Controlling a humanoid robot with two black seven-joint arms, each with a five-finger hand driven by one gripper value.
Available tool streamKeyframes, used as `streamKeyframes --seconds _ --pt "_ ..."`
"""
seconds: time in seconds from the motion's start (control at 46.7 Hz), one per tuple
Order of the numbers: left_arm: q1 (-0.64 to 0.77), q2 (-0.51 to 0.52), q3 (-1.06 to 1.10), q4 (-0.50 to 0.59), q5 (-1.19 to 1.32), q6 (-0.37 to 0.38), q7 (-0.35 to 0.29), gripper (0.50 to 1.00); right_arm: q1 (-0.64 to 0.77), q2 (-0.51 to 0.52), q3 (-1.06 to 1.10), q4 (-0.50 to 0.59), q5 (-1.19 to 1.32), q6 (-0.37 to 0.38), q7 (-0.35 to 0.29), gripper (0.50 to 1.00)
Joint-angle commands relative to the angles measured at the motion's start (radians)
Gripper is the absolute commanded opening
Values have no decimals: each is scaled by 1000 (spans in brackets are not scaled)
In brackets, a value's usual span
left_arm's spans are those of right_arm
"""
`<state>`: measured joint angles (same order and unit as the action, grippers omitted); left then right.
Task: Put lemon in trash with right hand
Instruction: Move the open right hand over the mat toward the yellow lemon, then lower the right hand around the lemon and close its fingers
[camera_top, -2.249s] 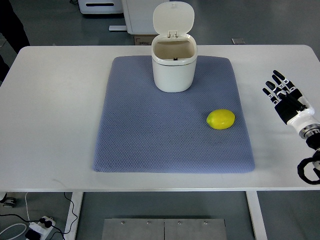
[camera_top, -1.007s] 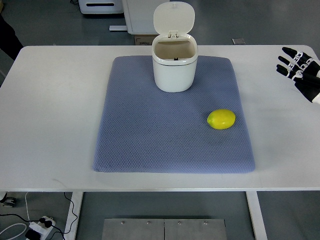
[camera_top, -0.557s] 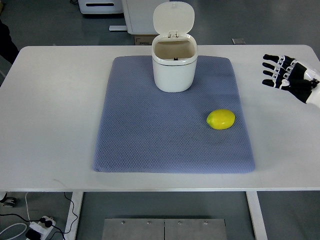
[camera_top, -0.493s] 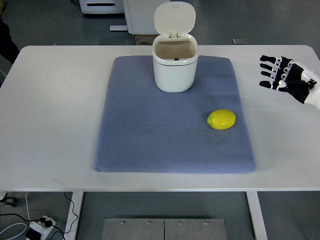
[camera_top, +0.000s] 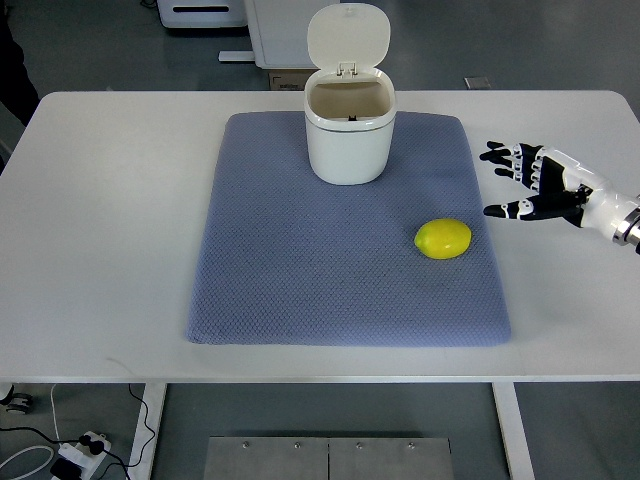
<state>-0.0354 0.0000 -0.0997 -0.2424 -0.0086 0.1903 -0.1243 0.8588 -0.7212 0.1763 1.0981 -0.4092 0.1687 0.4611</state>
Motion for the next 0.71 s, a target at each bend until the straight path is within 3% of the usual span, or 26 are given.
streamKeyframes --seconds 0.0,0.129,0.535,0.685 --pt "0 0 0 0 -1 0 0 1000 9 5 -32 8 -17 -8 16 995" --pt "0 0 0 0 -1 0 0 1000 14 9 -69 22 -42 -35 24 995" --pt "0 0 0 0 -1 0 0 1000 26 16 -92 12 -34 -28 22 1000" --pt "0 0 0 0 -1 0 0 1000 32 16 -110 9 -39 -31 54 1000"
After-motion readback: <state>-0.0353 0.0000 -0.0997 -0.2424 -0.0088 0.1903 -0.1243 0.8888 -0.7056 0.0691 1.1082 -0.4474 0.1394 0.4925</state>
